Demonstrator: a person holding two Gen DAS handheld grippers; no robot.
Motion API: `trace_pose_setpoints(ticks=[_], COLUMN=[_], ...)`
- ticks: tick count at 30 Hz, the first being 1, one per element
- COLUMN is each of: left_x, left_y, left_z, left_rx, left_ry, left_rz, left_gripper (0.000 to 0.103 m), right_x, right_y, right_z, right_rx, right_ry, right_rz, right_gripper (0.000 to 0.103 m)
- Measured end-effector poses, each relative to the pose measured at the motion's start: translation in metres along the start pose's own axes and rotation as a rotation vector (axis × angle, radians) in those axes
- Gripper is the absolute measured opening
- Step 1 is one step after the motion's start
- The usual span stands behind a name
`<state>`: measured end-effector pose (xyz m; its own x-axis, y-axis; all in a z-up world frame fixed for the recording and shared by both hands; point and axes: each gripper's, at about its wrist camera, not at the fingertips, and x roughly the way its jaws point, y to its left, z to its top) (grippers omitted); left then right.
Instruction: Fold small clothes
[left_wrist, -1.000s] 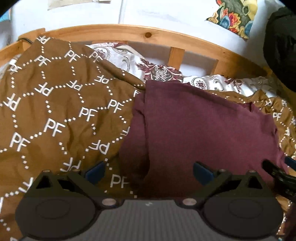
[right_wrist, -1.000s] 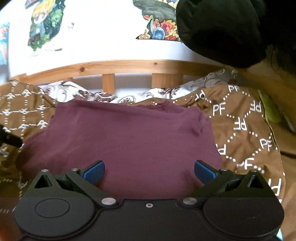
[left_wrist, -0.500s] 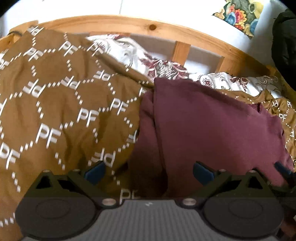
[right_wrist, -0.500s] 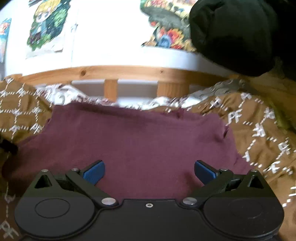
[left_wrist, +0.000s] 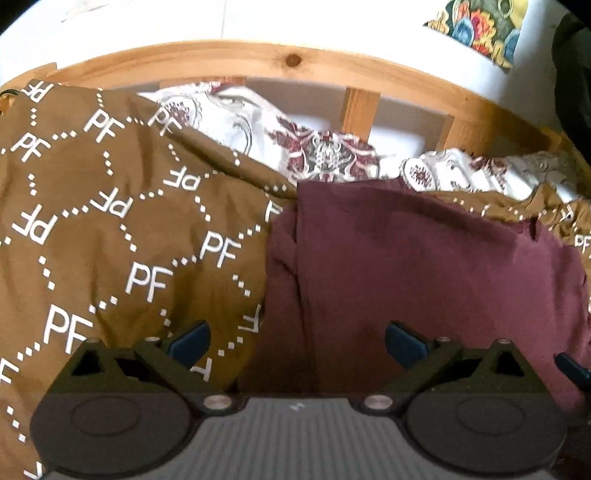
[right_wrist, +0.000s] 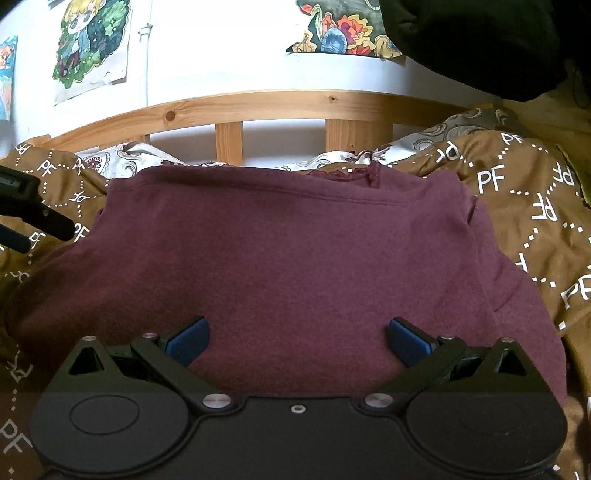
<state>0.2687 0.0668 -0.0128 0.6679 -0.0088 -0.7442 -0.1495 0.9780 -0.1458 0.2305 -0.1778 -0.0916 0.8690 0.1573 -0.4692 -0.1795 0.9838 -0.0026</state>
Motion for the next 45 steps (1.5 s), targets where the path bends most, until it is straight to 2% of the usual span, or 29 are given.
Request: trace_pose_setpoints(ticks=[6, 10, 26, 38, 44, 45], left_x=[0.015, 0.021, 0.035, 0.038, 0.034, 0.033], left_y=[-0.005, -0.006, -0.01, -0.003, 0.001, 0.002], left_z=[-0.002, -0.002, -0.007, -0.009, 0.001, 0.003], left_rx=[0.01, 0.011, 0.03, 0.009, 0.005, 0.005], left_ry=[0.079, 0.09, 0.108, 0.116, 0.199, 0.205], left_rz=[0.001, -0.008, 0.039, 0.013, -0.05, -0.065], left_gripper=[0.102, 0.102, 0.103, 0.103, 0.102, 0.097], right_x=[0.004, 0.004, 0.004, 0.003, 0.003, 0.003], right_y=[0.008, 0.008, 0.002, -0.002, -0.002, -0.002], right_z=[-0.001, -0.002, -0.003, -0.003, -0.003, -0.003], right_rx=[-0.04, -0.044, -0.019, -0.005, -0.002, -0.001], right_ry=[0.021, 0.02, 0.016, 0.012, 0.014, 0.014], right_rz=[-0.03, -0.034, -0.016, -0.003, -0.001, -0.001], right_gripper=[0.102, 0.103, 0.103, 0.103, 0.103, 0.103])
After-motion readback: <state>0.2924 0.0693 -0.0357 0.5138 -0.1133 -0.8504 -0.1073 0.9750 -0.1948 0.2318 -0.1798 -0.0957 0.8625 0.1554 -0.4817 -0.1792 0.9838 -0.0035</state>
